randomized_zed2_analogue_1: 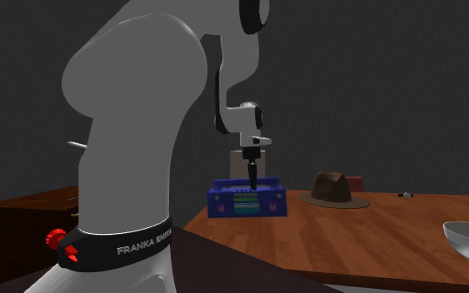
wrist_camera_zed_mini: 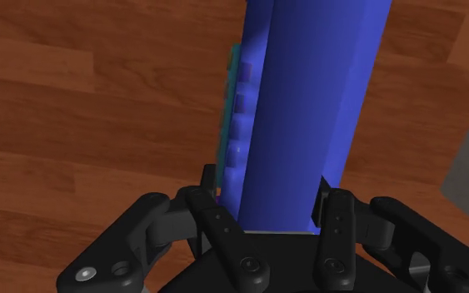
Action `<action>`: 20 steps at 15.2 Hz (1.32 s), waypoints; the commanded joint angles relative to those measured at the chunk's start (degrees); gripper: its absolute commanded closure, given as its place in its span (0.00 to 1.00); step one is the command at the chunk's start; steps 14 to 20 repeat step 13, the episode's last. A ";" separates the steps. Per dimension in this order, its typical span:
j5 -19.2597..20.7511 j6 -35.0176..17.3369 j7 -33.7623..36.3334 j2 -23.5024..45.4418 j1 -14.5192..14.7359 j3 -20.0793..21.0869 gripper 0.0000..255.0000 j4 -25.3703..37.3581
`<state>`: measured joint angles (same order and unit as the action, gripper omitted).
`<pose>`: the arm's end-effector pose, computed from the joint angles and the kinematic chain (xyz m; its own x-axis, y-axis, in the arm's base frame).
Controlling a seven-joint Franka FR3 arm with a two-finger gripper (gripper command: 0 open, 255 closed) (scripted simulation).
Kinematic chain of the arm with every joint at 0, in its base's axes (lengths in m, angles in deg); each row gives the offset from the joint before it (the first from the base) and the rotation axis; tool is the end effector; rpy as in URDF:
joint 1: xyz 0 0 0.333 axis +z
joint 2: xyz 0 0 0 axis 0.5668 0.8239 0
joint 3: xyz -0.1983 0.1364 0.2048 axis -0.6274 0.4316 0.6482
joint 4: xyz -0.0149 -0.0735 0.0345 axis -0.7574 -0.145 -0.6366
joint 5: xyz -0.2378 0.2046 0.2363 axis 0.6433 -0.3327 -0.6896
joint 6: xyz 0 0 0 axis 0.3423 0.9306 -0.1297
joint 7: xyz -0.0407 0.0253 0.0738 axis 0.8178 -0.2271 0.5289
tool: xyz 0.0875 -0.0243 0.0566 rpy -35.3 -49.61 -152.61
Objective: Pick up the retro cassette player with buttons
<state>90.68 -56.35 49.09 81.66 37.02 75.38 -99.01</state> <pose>0.6046 0.2134 0.2335 0.6126 -0.7884 0.0557 -0.7904 -0.6106 0.0499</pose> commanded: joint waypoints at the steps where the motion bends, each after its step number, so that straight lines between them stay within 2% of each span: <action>1: -0.51 0.99 -0.39 -1.23 -0.27 0.37 1.00 0.03; 11: -2.94 6.52 -2.19 -6.00 -1.23 1.81 1.00 1.08; 20: -2.98 6.60 -2.22 -6.07 -1.24 1.83 1.00 1.10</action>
